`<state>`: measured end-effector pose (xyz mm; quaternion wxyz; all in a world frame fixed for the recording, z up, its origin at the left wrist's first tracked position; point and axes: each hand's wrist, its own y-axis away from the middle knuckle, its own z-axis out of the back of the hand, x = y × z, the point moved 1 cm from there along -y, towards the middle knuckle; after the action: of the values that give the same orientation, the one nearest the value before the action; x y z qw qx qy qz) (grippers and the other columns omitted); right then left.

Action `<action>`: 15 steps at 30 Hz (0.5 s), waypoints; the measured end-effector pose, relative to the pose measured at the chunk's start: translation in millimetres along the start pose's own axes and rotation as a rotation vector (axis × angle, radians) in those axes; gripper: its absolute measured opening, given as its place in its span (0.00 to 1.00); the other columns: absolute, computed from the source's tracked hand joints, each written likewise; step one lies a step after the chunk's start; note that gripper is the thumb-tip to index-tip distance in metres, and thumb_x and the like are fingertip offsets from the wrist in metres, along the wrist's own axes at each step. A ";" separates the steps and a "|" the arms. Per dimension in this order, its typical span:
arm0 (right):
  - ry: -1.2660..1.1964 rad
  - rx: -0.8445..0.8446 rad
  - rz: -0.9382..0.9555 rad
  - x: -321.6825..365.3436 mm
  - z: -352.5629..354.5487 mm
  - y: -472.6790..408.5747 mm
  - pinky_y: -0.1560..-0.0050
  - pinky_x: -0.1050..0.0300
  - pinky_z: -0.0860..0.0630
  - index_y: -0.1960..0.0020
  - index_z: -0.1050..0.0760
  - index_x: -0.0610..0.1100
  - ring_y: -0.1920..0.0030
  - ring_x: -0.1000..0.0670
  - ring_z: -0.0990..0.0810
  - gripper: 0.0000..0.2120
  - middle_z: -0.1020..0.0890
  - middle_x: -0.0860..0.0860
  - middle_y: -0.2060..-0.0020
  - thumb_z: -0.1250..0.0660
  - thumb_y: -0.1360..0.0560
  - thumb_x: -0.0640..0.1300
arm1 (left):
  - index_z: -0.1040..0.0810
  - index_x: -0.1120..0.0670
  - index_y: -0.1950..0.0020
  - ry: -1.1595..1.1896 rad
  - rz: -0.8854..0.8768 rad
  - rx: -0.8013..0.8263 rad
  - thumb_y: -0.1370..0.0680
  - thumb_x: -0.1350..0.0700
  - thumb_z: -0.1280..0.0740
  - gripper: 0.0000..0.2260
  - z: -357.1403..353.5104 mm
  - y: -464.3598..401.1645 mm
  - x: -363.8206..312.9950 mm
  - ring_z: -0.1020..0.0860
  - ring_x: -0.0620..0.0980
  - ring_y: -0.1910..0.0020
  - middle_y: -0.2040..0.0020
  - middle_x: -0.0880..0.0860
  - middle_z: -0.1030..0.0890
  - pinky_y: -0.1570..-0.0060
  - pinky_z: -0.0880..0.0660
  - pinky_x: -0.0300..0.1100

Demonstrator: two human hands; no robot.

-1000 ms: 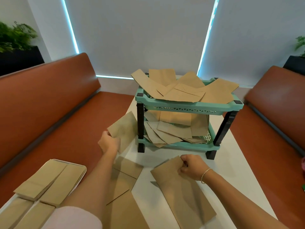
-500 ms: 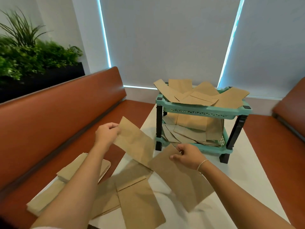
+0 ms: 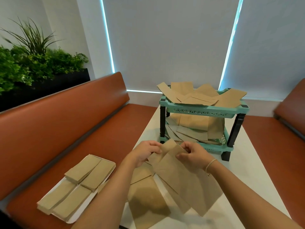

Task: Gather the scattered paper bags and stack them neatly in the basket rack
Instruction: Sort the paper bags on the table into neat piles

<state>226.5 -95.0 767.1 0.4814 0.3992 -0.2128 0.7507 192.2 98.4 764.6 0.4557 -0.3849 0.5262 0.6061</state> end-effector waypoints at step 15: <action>0.153 -0.086 -0.140 -46.7 11.7 14.2 0.65 0.63 0.28 0.65 0.28 0.47 0.66 0.53 0.26 0.09 0.23 0.51 0.69 0.37 0.32 0.34 | 0.38 0.53 0.30 -1.137 0.346 -0.150 0.34 0.42 0.25 0.39 28.3 -21.2 104.5 0.37 0.57 0.30 0.30 0.56 0.34 0.32 0.36 0.51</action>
<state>228.5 -135.4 737.5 0.5642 0.3336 -0.1793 0.7336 182.7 142.4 664.0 0.5321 0.0602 0.2107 0.8178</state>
